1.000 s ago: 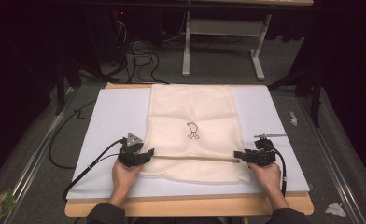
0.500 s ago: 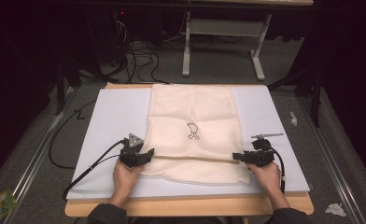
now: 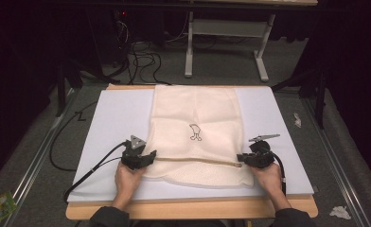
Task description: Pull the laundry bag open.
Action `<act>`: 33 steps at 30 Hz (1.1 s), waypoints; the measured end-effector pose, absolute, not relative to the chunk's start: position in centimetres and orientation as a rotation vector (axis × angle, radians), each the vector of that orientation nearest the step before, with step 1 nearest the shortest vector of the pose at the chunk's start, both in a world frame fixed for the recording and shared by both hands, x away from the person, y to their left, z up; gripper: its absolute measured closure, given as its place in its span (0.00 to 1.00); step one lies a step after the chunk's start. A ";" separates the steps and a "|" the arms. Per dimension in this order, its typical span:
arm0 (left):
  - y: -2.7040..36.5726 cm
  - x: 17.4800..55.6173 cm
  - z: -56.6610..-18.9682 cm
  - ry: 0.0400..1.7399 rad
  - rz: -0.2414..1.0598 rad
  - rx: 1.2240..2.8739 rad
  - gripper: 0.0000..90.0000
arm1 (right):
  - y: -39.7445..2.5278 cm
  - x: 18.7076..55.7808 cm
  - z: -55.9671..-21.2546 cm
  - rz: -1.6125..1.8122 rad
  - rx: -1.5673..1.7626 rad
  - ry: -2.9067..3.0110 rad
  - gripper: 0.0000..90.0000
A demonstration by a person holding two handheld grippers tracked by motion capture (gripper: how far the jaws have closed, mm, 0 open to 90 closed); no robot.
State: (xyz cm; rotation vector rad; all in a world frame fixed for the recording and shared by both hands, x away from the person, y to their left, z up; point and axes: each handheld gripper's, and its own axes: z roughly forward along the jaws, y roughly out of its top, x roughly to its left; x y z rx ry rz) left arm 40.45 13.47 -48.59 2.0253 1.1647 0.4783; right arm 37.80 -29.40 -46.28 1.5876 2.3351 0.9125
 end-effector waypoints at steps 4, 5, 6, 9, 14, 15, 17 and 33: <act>13.5 40.5 -48.6 1.166 0.470 2.023 0.51 | -29.4 37.8 -46.2 0.947 1.543 2.344 0.97; 13.6 40.6 -48.5 1.165 0.464 2.024 0.51 | -29.4 37.8 -46.1 0.955 1.539 2.343 0.97; 13.6 40.6 -48.5 1.168 0.458 2.024 0.52 | -29.6 37.8 -46.0 0.970 1.540 2.339 0.97; 13.7 40.8 -48.4 1.173 0.441 2.025 0.52 | -30.2 37.6 -45.5 1.035 1.528 2.327 0.98; 14.0 41.2 -48.0 1.184 0.391 2.031 0.53 | -30.6 37.5 -44.4 1.094 1.511 2.320 0.98; 14.1 41.3 -48.0 1.178 0.381 2.038 0.53 | -30.6 37.5 -44.2 1.102 1.509 2.319 0.98; 14.3 41.3 -47.9 1.179 0.377 2.043 0.53 | -30.7 37.5 -43.9 1.118 1.510 2.315 0.98; 13.9 41.1 -47.2 1.132 0.335 2.077 0.48 | -30.8 37.6 -42.7 1.173 1.511 2.303 0.98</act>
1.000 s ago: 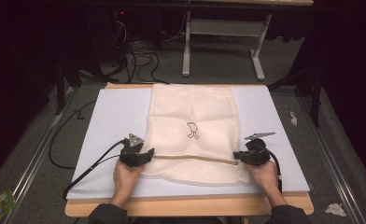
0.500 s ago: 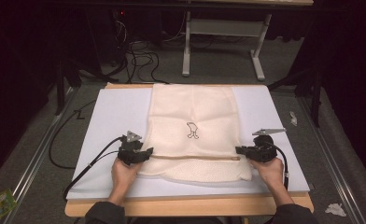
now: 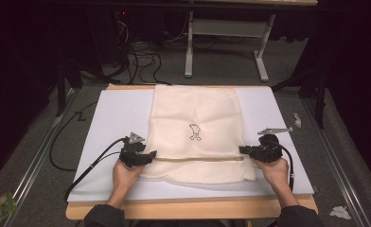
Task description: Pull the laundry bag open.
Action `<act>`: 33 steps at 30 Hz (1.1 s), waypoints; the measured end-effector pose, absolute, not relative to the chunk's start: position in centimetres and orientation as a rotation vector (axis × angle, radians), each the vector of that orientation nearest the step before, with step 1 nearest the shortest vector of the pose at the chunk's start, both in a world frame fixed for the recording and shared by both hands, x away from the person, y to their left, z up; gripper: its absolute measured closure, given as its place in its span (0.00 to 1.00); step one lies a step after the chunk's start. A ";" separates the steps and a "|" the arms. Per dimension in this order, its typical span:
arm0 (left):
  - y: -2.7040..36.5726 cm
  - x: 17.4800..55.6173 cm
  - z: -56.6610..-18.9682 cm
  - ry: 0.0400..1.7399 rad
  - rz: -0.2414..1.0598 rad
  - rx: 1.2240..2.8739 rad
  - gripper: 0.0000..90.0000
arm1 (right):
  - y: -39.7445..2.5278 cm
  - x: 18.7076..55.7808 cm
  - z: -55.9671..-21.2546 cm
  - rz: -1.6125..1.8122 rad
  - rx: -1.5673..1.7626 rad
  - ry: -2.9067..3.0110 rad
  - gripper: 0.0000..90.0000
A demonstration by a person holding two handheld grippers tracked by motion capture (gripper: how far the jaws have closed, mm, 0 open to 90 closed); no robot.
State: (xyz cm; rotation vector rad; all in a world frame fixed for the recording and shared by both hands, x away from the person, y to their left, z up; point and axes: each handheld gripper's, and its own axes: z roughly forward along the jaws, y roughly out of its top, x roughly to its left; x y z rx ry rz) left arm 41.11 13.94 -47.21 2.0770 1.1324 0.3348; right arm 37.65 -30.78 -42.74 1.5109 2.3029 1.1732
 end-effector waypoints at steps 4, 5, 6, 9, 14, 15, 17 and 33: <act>13.7 40.9 -46.7 1.118 0.326 2.082 0.46 | -30.7 37.6 -42.1 1.168 1.493 2.303 0.98; 13.7 40.9 -46.5 1.115 0.322 2.077 0.46 | -30.6 37.7 -42.0 1.168 1.484 2.303 0.98; 13.6 40.8 -46.4 1.111 0.318 2.077 0.46 | -30.6 37.7 -41.9 1.169 1.481 2.302 0.98; 13.4 40.7 -45.9 1.099 0.310 2.069 0.46 | -30.5 37.7 -41.7 1.168 1.476 2.303 0.98; 13.0 40.5 -45.5 1.095 0.306 2.067 0.46 | -30.4 37.7 -41.3 1.173 1.472 2.300 0.98; 13.1 40.6 -45.4 1.097 0.309 2.062 0.46 | -30.4 37.7 -41.3 1.176 1.471 2.299 0.98; 13.4 40.6 -45.2 1.100 0.309 2.054 0.46 | -30.4 37.7 -41.2 1.177 1.465 2.300 0.98; 11.9 40.0 -44.7 1.052 0.294 2.056 0.50 | -30.1 37.8 -40.7 1.187 1.460 2.296 0.98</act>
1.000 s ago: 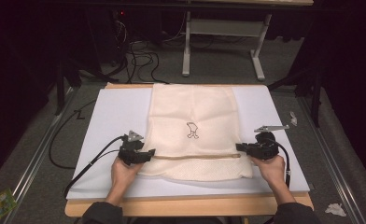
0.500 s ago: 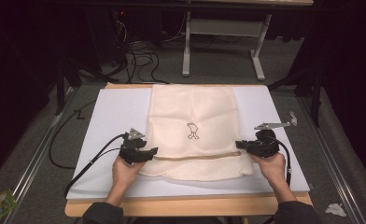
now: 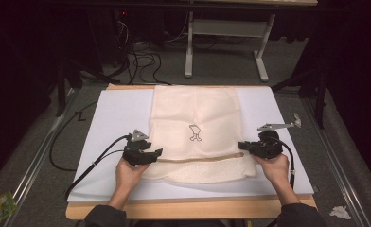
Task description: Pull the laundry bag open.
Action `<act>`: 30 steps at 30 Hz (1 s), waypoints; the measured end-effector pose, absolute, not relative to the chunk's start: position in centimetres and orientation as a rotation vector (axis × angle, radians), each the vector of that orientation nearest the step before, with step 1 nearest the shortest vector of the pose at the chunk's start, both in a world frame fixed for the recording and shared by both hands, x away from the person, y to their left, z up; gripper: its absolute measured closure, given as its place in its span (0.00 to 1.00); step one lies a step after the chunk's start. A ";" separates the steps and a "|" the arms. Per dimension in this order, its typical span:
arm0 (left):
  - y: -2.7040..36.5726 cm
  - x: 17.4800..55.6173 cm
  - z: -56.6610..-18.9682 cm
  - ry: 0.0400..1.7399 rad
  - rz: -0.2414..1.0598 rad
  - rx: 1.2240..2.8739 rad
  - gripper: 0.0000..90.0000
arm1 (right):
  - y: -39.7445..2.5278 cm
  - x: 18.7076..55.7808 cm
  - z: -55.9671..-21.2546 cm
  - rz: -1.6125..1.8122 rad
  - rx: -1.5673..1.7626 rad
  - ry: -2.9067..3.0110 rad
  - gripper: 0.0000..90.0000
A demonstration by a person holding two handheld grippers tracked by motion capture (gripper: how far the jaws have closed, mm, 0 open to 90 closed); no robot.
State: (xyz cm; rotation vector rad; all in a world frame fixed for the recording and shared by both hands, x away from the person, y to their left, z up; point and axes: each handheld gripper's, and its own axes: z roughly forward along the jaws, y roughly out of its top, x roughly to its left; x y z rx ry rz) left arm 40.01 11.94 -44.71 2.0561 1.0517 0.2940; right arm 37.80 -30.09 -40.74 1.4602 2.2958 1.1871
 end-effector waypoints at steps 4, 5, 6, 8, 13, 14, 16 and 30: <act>10.9 39.9 -44.8 1.035 0.261 2.063 0.50 | -29.8 37.9 -40.6 1.190 1.454 2.303 0.98; 10.8 39.9 -44.8 1.033 0.256 2.065 0.50 | -29.7 37.9 -40.5 1.189 1.455 2.305 0.98; 10.6 40.0 -44.9 1.031 0.249 2.060 0.50 | -29.7 37.9 -40.5 1.195 1.451 2.304 0.98; 10.3 40.0 -44.9 1.027 0.232 2.058 0.50 | -29.6 38.0 -40.5 1.200 1.450 2.305 0.98; 9.3 39.9 -44.7 0.998 0.231 2.071 0.51 | -29.2 38.2 -40.4 1.215 1.442 2.310 0.98; 9.2 39.9 -44.7 0.996 0.225 2.069 0.51 | -29.1 38.2 -40.3 1.218 1.443 2.309 0.98; 8.8 39.9 -44.6 0.986 0.217 2.075 0.51 | -28.8 38.4 -40.2 1.221 1.438 2.314 0.98; 6.4 39.9 -44.2 0.930 0.138 2.069 0.53 | -27.4 39.0 -40.0 1.247 1.426 2.328 0.98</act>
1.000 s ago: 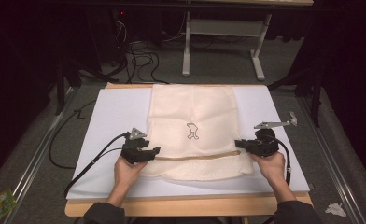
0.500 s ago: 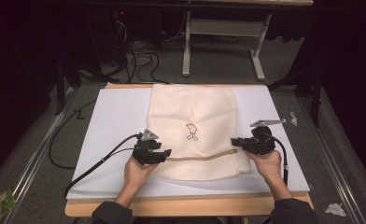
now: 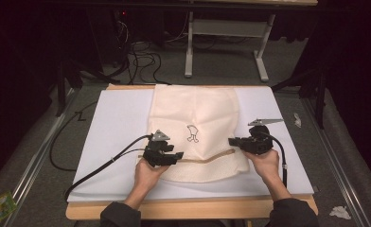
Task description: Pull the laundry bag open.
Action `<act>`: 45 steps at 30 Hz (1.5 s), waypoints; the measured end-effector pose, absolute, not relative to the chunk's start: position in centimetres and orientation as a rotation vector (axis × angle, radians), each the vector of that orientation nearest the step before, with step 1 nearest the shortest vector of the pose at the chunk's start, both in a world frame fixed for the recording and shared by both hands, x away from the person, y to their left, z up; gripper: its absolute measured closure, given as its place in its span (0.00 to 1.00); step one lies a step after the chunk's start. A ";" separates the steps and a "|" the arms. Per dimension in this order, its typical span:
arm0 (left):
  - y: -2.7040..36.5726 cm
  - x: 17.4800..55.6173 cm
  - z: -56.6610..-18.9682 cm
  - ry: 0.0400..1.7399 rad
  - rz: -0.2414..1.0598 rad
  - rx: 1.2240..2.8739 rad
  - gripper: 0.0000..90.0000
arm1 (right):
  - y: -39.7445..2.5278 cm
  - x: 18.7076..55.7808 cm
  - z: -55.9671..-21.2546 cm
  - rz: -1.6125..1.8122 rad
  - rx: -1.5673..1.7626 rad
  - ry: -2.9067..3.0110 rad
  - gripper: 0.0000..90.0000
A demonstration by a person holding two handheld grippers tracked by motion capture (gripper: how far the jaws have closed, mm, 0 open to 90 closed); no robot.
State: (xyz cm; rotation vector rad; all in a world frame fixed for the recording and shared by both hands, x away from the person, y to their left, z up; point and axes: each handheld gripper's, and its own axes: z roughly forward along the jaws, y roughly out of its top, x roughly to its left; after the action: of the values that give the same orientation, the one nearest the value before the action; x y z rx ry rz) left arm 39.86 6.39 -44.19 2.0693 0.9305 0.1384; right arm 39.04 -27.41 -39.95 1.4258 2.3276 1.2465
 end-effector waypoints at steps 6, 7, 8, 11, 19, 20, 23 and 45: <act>5.2 39.8 -43.9 0.902 0.118 2.070 0.53 | -27.2 39.2 -40.1 1.250 1.433 2.327 0.98; 5.1 39.9 -44.0 0.904 0.119 2.074 0.53 | -27.2 39.2 -40.1 1.248 1.432 2.330 0.98; 5.1 40.1 -44.1 0.908 0.108 2.076 0.53 | -27.1 39.2 -40.1 1.247 1.431 2.329 0.98; 4.9 40.1 -44.3 0.909 0.091 2.070 0.53 | -26.9 39.3 -40.2 1.248 1.430 2.331 0.98; 4.3 39.8 -44.0 0.886 0.065 2.064 0.54 | -26.5 39.4 -40.2 1.254 1.418 2.331 0.98; 4.1 39.8 -43.8 0.877 0.068 2.069 0.54 | -26.5 39.4 -40.2 1.253 1.415 2.333 0.98; 3.5 39.9 -43.6 0.860 0.064 2.072 0.55 | -26.3 39.4 -40.2 1.255 1.415 2.334 0.98; 1.3 39.4 -42.4 0.794 0.029 2.055 0.57 | -24.6 39.8 -40.2 1.287 1.392 2.342 0.98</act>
State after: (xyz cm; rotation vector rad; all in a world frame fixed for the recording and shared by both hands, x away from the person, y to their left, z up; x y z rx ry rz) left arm 39.44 1.31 -42.38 2.0554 0.7939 0.0291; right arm 39.79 -24.62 -40.24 1.3915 2.3420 1.2865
